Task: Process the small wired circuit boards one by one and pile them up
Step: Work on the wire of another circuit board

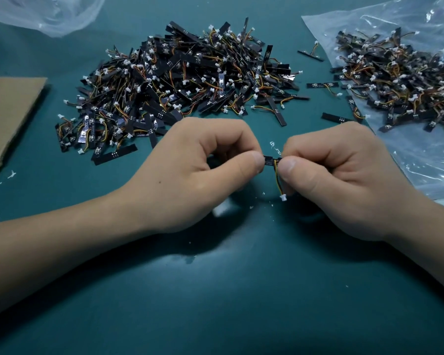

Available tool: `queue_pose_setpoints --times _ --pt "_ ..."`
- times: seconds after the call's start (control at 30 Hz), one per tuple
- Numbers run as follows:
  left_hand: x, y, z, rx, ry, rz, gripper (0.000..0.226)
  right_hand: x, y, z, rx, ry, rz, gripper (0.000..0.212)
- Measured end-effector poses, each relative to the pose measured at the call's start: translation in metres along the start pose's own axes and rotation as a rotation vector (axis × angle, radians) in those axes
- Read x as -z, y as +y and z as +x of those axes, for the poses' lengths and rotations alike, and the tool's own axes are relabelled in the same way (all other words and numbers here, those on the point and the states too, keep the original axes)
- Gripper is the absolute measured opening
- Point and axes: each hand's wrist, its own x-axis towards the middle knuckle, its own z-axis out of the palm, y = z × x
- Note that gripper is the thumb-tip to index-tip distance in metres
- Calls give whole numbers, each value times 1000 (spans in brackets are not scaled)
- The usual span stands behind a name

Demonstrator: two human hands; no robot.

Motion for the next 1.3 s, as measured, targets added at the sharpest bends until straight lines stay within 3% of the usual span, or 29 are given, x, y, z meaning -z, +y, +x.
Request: queue_pose_setpoints --times 0.1,0.27,0.5,0.77,0.9,1.07,1.13,1.23,1.3 --pt "1 2 -2 -85 52 80 16 0 -1 0 -2 -18 -3 39" --pt "1 -1 1 3 -18 54 18 1 -2 2 2 -37 -14 35" --pt "3 0 -2 -109 62 65 18 0 -2 3 -5 -45 -15 45" --pt "4 0 1 -57 20 -19 19 2 -1 3 -3 -116 41 43" --pt "3 -1 -2 -98 -18 87 17 0 3 1 -12 -117 15 40" --pt "3 -2 -3 -113 3 27 20 4 2 1 8 -146 40 42" --pt "3 -3 -2 -109 44 -24 22 2 1 2 24 -15 60 39" --pt "2 -4 0 -54 213 48 29 0 4 6 -18 383 305 25" --pt "2 -6 1 13 267 154 34 1 9 12 -137 504 424 35"
